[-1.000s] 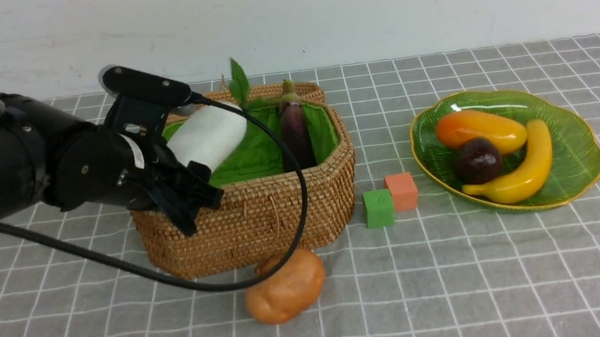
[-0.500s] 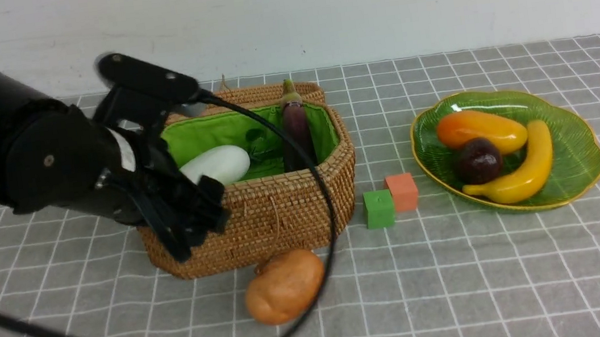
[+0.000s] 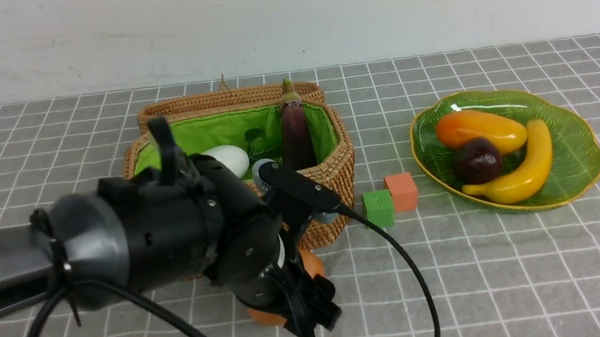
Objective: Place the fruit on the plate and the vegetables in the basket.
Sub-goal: Grab a potato with your left arm and place it in the basket on the left
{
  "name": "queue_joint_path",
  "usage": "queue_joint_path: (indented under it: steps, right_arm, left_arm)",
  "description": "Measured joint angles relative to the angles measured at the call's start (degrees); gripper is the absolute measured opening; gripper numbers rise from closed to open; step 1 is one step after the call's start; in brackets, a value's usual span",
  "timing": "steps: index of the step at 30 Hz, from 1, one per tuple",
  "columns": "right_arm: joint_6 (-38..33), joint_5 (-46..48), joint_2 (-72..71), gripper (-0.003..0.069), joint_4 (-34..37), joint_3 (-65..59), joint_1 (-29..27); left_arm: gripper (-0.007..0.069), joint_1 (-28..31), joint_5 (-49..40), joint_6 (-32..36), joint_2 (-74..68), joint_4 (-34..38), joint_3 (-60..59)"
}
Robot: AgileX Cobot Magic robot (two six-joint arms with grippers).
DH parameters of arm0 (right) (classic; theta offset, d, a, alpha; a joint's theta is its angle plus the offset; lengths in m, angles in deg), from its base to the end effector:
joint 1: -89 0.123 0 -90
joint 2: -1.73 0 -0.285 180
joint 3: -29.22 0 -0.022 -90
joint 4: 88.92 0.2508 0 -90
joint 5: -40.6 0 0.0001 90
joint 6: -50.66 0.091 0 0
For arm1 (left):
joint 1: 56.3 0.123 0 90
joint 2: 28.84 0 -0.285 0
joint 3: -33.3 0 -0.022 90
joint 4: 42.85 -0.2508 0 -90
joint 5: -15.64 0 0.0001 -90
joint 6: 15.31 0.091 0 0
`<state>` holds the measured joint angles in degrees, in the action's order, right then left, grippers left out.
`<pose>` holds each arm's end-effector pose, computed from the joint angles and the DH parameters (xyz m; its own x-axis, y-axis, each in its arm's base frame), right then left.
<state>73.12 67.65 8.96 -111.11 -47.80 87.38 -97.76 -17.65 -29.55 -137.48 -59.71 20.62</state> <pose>0.0486 -0.0170 0.1758 -0.3260 0.0521 -0.9439 0.2040 0.9788 -0.0164 0.2770 -0.2254 0.2011 -0.6707 0.5920 -0.4468 0.6001 0.7872 0.1422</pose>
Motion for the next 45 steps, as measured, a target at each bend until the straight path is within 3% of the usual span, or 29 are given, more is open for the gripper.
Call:
queue_joint_path:
  steps: [11,16,22,25,30,35,45]
  right_arm:
    - [0.0,-0.1,0.0,0.0204,0.0,0.0,0.0]
    - [0.0,-0.1,0.0,0.0212,0.0,0.0,0.0]
    - [0.0,-0.1,0.0,0.0221,0.0,0.0,0.0]
    - [0.0,-0.1,0.0,0.0225,0.0,0.0,0.0]
    - [0.0,-0.1,0.0,0.0232,0.0,0.0,0.0]
    - [0.0,-0.1,0.0,0.0238,0.0,0.0,0.0]
    - [0.0,-0.1,0.0,0.0237,0.0,0.0,0.0]
  left_arm:
    - [0.0494,0.1,3.8,-0.5,-1.5,-4.1,0.0]
    - [0.0522,0.0,3.5,-0.6,-0.3,-4.4,0.0]
    - [0.0645,0.0,5.7,-0.8,4.4,-4.4,0.0]
    - [0.0666,0.0,7.7,-2.6,3.4,-4.5,0.0]
    - [0.0660,0.0,9.3,-4.2,-2.1,-4.7,0.0]
    - [0.0583,0.0,10.4,-4.3,-6.8,-5.4,0.0]
    - [0.0561,0.0,3.4,-2.8,4.4,-4.3,0.0]
